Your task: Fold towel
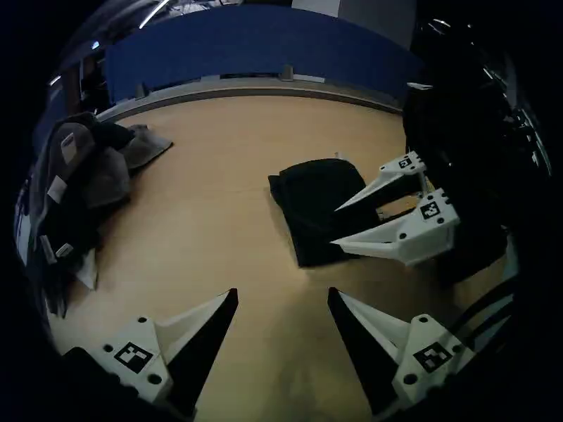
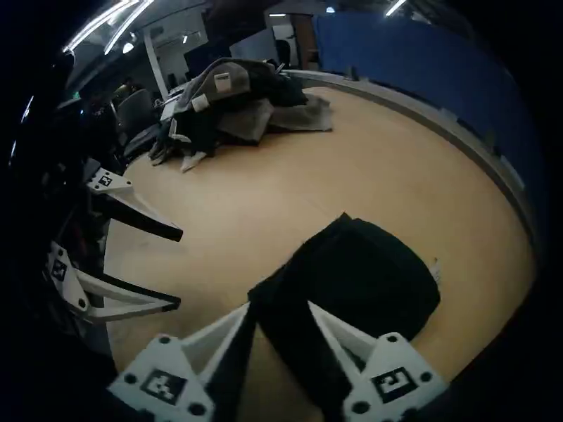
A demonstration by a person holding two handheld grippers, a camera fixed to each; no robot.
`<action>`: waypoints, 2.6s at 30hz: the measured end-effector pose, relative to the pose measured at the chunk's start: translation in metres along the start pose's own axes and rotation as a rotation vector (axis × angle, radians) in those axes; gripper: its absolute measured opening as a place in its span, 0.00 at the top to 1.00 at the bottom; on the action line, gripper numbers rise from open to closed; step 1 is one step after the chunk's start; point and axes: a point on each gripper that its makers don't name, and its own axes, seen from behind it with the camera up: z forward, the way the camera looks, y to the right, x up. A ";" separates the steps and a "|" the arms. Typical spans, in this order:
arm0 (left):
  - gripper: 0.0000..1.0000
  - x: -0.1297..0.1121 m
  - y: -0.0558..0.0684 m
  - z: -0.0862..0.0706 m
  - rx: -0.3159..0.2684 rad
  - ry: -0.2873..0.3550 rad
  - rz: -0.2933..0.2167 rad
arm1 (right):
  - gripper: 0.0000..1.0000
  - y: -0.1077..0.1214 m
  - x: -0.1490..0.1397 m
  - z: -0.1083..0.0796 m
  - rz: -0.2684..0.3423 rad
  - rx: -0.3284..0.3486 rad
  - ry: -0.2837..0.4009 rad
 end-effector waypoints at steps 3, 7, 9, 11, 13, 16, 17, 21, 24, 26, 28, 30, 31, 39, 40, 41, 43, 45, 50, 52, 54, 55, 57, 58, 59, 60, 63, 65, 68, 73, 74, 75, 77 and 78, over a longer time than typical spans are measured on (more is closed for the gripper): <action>0.05 -0.001 0.000 0.000 0.001 -0.001 -0.001 | 0.12 0.003 0.004 -0.011 0.010 -0.007 0.024; 0.05 -0.002 0.000 0.001 0.003 -0.003 -0.001 | 0.08 0.016 0.004 -0.027 0.010 -0.056 0.049; 0.05 -0.002 0.001 0.001 0.003 -0.004 0.001 | 0.08 0.023 0.001 -0.034 0.009 -0.082 0.056; 0.05 -0.001 0.001 0.001 0.004 -0.004 0.004 | 0.08 0.029 -0.004 -0.041 0.009 -0.105 0.057; 0.05 -0.001 0.002 0.000 0.003 -0.004 0.005 | 0.08 0.034 -0.011 -0.046 0.015 -0.120 0.056; 0.05 0.001 0.004 0.001 0.001 -0.003 0.007 | 0.08 0.039 -0.021 -0.052 0.026 -0.139 0.051; 0.05 0.001 0.004 0.001 0.000 -0.002 0.007 | 0.08 0.041 -0.024 -0.053 0.030 -0.145 0.048; 0.05 0.003 0.006 0.001 -0.003 0.001 0.013 | 0.08 0.044 -0.038 -0.058 0.048 -0.166 0.036; 0.05 0.004 0.007 0.001 -0.005 0.003 0.017 | 0.08 0.045 -0.048 -0.060 0.059 -0.178 0.028; 0.05 0.005 0.008 0.001 -0.006 0.002 0.018 | 0.08 0.045 -0.053 -0.061 0.064 -0.184 0.023; 0.05 0.005 0.009 0.001 -0.007 0.003 0.019 | 0.08 0.044 -0.056 -0.060 0.065 -0.188 0.020; 0.05 0.006 0.009 0.001 -0.007 0.004 0.020 | 0.08 0.044 -0.058 -0.059 0.064 -0.191 0.017; 0.05 0.006 0.009 0.000 -0.006 0.004 0.020 | 0.08 0.044 -0.059 -0.059 0.062 -0.193 0.015; 0.05 0.007 0.005 -0.003 0.005 0.008 0.016 | 0.08 0.043 -0.069 -0.055 0.055 -0.203 -0.002; 0.05 0.007 0.004 -0.003 0.008 0.010 0.015 | 0.08 0.043 -0.070 -0.054 0.056 -0.204 -0.004; 0.05 0.007 0.003 -0.004 0.011 0.011 0.014 | 0.08 0.043 -0.071 -0.053 0.056 -0.205 -0.005; 0.05 0.008 0.000 -0.005 0.020 0.015 0.013 | 0.08 0.042 -0.072 -0.052 0.056 -0.204 -0.009; 0.05 0.008 -0.003 -0.006 0.031 0.018 0.012 | 0.08 0.042 -0.073 -0.051 0.057 -0.205 -0.012; 0.05 0.008 -0.011 -0.008 0.055 0.026 -0.001 | 0.12 0.042 -0.077 -0.049 0.058 -0.210 -0.022; 0.05 0.008 -0.013 -0.009 0.060 0.028 -0.010 | 0.17 0.042 -0.078 -0.048 0.057 -0.216 -0.026; 0.05 0.008 -0.015 -0.010 0.065 0.031 -0.018 | 0.24 0.043 -0.079 -0.047 0.055 -0.221 -0.032; 0.05 0.007 -0.016 -0.011 0.068 0.033 -0.021 | 0.27 0.043 -0.080 -0.047 0.054 -0.223 -0.035; 0.05 0.007 -0.019 -0.011 0.075 0.037 -0.026 | 0.32 0.042 -0.082 -0.045 0.054 -0.225 -0.041; 0.05 0.007 -0.020 -0.012 0.080 0.039 -0.029 | 0.34 0.042 -0.084 -0.045 0.055 -0.222 -0.044; 0.05 0.007 -0.021 -0.013 0.084 0.041 -0.031 | 0.36 0.041 -0.085 -0.044 0.056 -0.220 -0.046; 0.05 0.007 -0.023 -0.013 0.088 0.042 -0.034 | 0.39 0.040 -0.085 -0.044 0.058 -0.219 -0.048; 0.05 0.007 -0.028 -0.015 0.104 0.046 -0.046 | 0.47 0.039 -0.087 -0.042 0.067 -0.215 -0.051; 0.05 0.007 -0.031 -0.016 0.113 0.049 -0.056 | 0.49 0.038 -0.088 -0.041 0.073 -0.214 -0.052; 0.05 0.007 -0.036 -0.017 0.128 0.056 -0.067 | 0.50 0.038 -0.090 -0.040 0.080 -0.220 -0.058; 0.05 0.009 -0.042 -0.021 0.146 0.067 -0.085 | 0.70 0.039 -0.094 -0.037 0.088 -0.231 -0.063; 0.05 0.009 -0.043 -0.021 0.148 0.068 -0.089 | 0.72 0.040 -0.094 -0.036 0.090 -0.231 -0.062; 0.05 0.009 -0.044 -0.022 0.149 0.069 -0.092 | 0.74 0.039 -0.094 -0.036 0.094 -0.231 -0.060; 0.05 0.008 -0.045 -0.023 0.152 0.070 -0.097 | 0.77 0.039 -0.094 -0.035 0.103 -0.227 -0.056; 0.05 0.008 -0.045 -0.023 0.152 0.070 -0.099 | 0.80 0.039 -0.094 -0.034 0.108 -0.226 -0.055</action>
